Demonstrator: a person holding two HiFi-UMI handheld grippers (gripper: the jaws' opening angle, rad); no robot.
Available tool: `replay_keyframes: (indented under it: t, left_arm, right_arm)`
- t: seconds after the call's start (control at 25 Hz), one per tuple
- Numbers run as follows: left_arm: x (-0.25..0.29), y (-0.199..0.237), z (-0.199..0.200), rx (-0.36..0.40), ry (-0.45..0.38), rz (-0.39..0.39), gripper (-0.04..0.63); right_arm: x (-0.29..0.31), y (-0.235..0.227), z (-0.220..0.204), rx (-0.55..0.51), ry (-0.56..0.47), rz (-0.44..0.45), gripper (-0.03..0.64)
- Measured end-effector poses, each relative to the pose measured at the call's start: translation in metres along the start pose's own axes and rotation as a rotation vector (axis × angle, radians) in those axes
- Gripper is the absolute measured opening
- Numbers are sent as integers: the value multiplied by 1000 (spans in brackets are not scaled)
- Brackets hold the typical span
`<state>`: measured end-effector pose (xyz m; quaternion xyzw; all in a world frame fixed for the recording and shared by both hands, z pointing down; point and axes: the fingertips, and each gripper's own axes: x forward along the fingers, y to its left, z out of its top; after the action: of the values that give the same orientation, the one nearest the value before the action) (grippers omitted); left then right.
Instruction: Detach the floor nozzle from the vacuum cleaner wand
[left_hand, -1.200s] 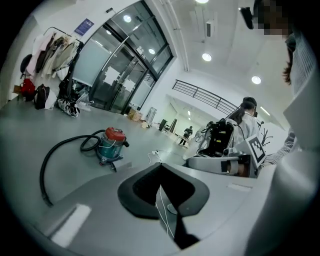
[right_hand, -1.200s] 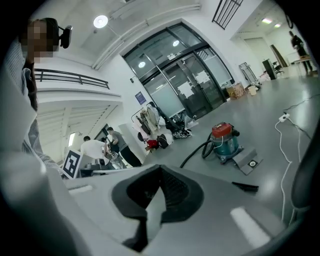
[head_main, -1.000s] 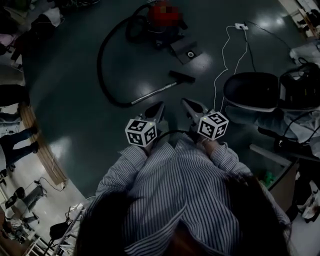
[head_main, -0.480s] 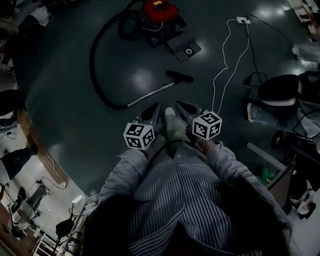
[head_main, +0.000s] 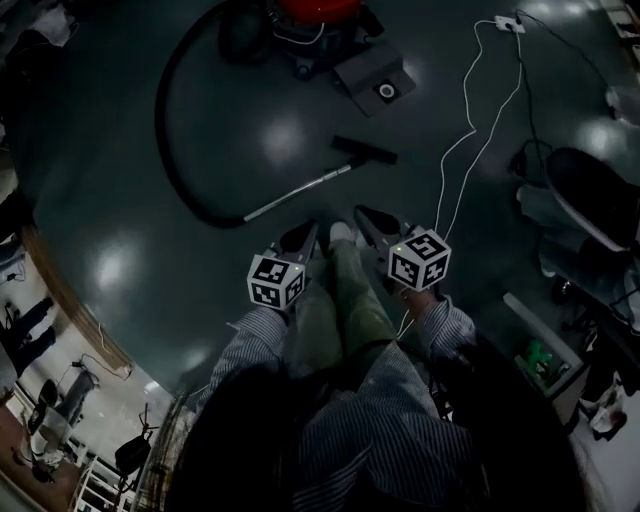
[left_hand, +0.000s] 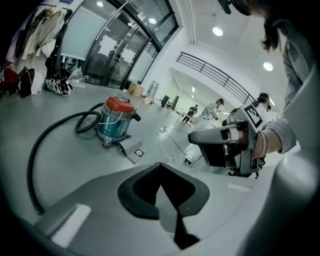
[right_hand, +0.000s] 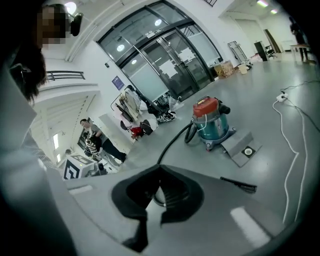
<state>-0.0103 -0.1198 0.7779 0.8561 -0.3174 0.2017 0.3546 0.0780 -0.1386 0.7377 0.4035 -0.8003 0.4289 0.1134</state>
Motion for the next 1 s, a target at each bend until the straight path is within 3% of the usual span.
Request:
replay_keyframes:
  t: [0.24,0.56,0.76,0.92,1.0]
  left_arm:
    - [95,84,-96,59,71,24,8]
    - [219,206,-212,295,209,65,9]
    - [279,241,-275,451,365,-26,72]
    - [302,255,-321,585,493,-120,171]
    - [308,262,-339,650,542,-152,187]
  right_arm:
    - [75,-100,-71,41,-12,-12,3]
    - [177,-222,-185,88,31,-9,2]
    - [231,-273,-212,118,2,7,2]
    - [261,-292,-218,137,-39,31,2]
    - [271,-301,-219,150,-57,34,2]
